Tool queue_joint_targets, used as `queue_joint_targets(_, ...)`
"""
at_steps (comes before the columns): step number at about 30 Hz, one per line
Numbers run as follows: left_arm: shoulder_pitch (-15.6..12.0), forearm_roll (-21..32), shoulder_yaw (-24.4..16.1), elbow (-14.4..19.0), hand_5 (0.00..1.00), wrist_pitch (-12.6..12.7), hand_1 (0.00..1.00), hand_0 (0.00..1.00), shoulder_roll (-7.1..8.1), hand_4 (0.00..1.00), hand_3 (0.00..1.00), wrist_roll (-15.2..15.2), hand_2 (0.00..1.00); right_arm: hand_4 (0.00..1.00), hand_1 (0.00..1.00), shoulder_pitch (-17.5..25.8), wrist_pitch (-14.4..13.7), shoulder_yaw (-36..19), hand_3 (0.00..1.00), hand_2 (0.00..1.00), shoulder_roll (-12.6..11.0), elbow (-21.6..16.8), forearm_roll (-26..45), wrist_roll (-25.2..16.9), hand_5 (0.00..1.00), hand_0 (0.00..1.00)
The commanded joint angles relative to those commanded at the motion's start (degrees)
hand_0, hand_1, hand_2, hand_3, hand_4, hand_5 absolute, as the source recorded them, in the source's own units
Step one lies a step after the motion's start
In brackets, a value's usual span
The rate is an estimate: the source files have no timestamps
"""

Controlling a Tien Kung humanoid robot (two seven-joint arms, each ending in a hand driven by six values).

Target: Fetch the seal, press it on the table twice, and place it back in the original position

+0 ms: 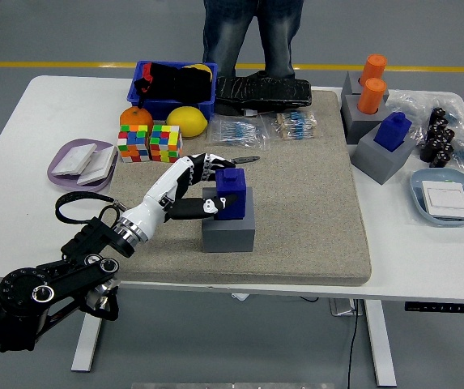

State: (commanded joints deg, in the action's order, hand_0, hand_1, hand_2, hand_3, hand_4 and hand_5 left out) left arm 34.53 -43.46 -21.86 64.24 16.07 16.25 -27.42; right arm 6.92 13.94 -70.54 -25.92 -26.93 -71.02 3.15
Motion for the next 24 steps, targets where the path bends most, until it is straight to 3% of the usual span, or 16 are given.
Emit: queue_joint_targets(24,0.54,-1.22,0.34,-0.55,0.002,0.46,0.444,0.627,-0.08,0.642,0.598,-0.18,0.469,0.847,0.705,-0.25,-0.08,-0.26,0.675,0.674,0.11,-0.03,-0.07,-0.11,0.485,0.797)
